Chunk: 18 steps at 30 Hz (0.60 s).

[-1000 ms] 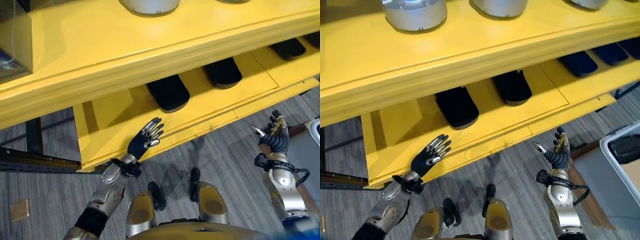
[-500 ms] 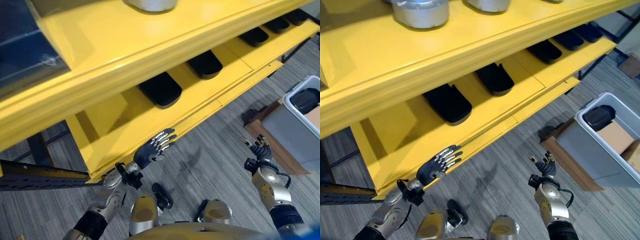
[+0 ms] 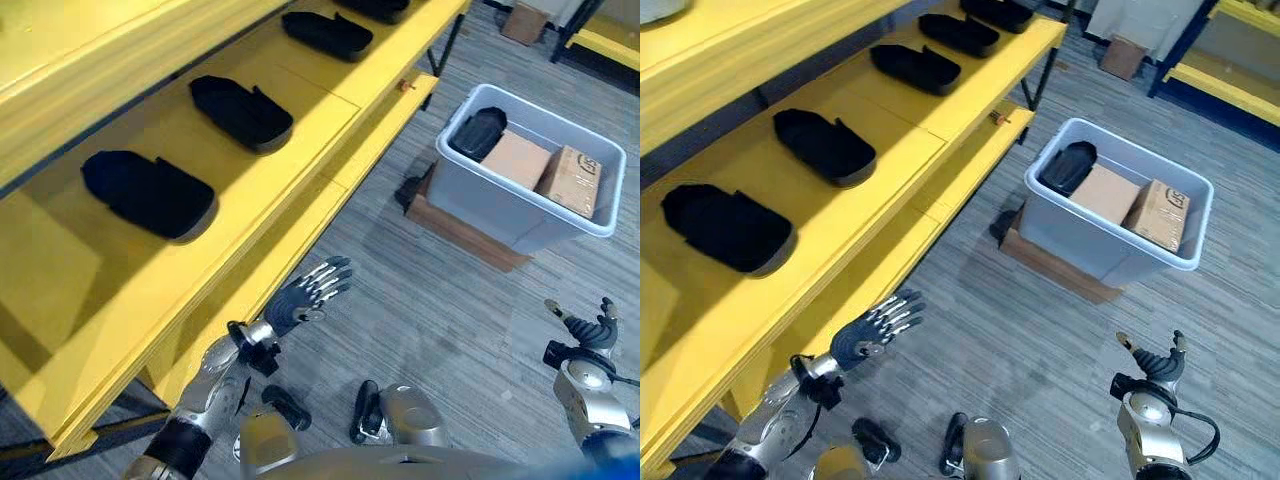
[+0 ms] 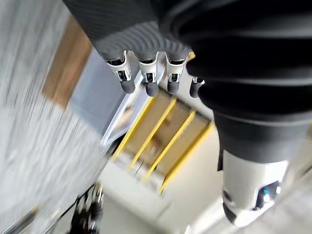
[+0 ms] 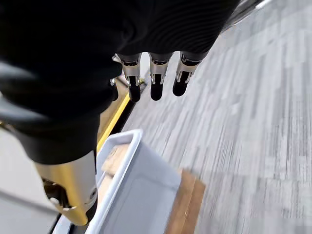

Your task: Move parts from the plastic box to the shelf.

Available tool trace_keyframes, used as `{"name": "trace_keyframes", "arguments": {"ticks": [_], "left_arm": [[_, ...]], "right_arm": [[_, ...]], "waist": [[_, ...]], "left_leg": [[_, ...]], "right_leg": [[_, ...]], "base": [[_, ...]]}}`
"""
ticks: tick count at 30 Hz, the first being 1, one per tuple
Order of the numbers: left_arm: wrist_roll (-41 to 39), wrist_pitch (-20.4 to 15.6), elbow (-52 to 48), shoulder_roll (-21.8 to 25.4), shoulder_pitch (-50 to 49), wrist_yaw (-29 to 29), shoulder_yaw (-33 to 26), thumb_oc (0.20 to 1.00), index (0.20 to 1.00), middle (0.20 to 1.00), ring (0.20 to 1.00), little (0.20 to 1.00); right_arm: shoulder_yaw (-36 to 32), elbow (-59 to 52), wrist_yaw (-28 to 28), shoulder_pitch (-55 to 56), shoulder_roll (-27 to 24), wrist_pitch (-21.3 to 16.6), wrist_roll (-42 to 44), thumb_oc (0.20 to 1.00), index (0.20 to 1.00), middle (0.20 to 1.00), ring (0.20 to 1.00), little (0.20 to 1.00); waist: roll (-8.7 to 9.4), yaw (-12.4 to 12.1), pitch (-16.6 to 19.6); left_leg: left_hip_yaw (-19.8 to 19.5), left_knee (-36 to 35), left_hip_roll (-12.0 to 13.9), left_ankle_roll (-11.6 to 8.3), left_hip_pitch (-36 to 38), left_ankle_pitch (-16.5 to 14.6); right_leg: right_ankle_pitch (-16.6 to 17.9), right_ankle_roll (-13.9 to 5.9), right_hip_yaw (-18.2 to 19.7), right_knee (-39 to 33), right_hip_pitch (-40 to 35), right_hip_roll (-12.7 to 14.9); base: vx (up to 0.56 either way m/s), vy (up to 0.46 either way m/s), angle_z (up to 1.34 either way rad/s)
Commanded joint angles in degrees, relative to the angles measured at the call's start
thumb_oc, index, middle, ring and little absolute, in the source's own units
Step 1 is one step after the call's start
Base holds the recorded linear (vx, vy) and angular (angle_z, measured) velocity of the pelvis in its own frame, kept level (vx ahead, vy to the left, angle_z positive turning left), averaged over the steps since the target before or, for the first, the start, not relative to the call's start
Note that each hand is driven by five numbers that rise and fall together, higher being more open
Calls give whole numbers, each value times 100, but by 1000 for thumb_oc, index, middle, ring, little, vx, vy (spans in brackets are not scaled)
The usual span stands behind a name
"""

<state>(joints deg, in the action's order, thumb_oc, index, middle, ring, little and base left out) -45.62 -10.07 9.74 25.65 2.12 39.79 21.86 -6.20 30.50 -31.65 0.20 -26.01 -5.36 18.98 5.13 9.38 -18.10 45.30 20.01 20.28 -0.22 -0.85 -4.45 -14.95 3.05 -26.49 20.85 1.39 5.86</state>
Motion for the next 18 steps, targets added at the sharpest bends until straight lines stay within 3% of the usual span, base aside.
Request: {"name": "trace_keyframes", "arguments": {"ticks": [1,3,6,8,9,10,11,13,14,18], "left_arm": [[-47,-150,-359,-241,303,-156,174,1000,1000,1000,1000,1000],[-68,-315,-341,-285,411,-408,194,1000,1000,1000,1000,1000],[-398,-651,-379,-311,345,-835,-13,1000,1000,1000,1000,1000],[-441,-704,-451,-324,145,-1020,-302,1000,1000,1000,1000,1000],[-160,-810,-521,-292,-437,-902,-811,1000,1000,1000,1000,1000],[-169,-816,-528,-289,-456,-894,-829,1000,1000,1000,1000,1000],[-276,-688,-576,-295,-645,-648,-952,1000,1000,1000,1000,1000],[-271,-676,-583,-326,-769,-580,-973,1000,1000,1000,1000,1000],[-252,-709,-555,-369,-879,-592,-1003,1000,1000,1000,1000,1000],[86,-749,-478,-409,-947,-862,-1062,1000,1000,1000,1000,1000]], "right_arm": [[-218,-385,-41,-240,-603,-783,-481,1000,1000,1000,1000,1000],[-121,-464,-174,-304,-669,-875,-787,1000,1000,1000,1000,1000],[90,-853,-379,-352,-730,-931,-1160,1000,1000,1000,1000,1000],[220,-1094,-227,-324,-717,-829,-1362,1000,1000,1000,1000,1000],[321,-1550,-25,106,-398,-740,-1469,1000,1000,1000,1000,1000],[320,-1566,-10,125,-381,-731,-1462,1000,1000,1000,1000,1000],[329,-1719,127,396,-211,-625,-1279,1000,1000,1000,1000,1000],[378,-1795,225,581,-96,-500,-986,1000,1000,1000,1000,1000],[474,-1733,308,642,-21,-515,-783,1000,1000,1000,1000,1000],[645,-1743,485,664,109,-491,-621,1000,1000,1000,1000,1000]], "waist": [[-246,73,-124],[-299,122,-86],[-365,2,60],[-400,-196,94],[-410,-361,151],[-407,-364,169],[-475,-364,215],[-508,-432,218],[-481,-566,192],[-469,-659,369]], "left_leg": [[-268,-499,542,-555,758,499],[-386,-596,451,-574,848,501],[-1453,-320,-13,-531,655,390],[-2426,217,-594,-345,274,134],[-2906,474,-1436,-26,-243,-135],[-2889,419,-1453,-19,-250,-119],[-2818,-365,-1659,31,-189,-172],[-2962,-904,-1778,-31,-350,114],[-3297,-1035,-1837,-43,-589,333],[-3171,-1269,-1922,109,-443,277]], "right_leg": [[229,-122,69,422,245,240],[186,-91,225,488,342,178],[150,-23,791,306,426,-111],[209,21,1187,44,314,-260],[598,-131,1742,-561,58,-367],[627,-137,1758,-592,63,-366],[673,-275,1812,-741,-56,-389],[709,-319,1929,-890,-207,-459],[667,-289,2113,-946,-378,-539],[589,-265,2003,-988,-420,-630]], "base": [[180,-343,-78],[92,-164,-49],[157,-148,-88],[284,-141,-208],[295,-106,-193],[352,-14,-192],[189,102,-59],[252,140,-5],[238,141,18],[163,146,-56]]}}
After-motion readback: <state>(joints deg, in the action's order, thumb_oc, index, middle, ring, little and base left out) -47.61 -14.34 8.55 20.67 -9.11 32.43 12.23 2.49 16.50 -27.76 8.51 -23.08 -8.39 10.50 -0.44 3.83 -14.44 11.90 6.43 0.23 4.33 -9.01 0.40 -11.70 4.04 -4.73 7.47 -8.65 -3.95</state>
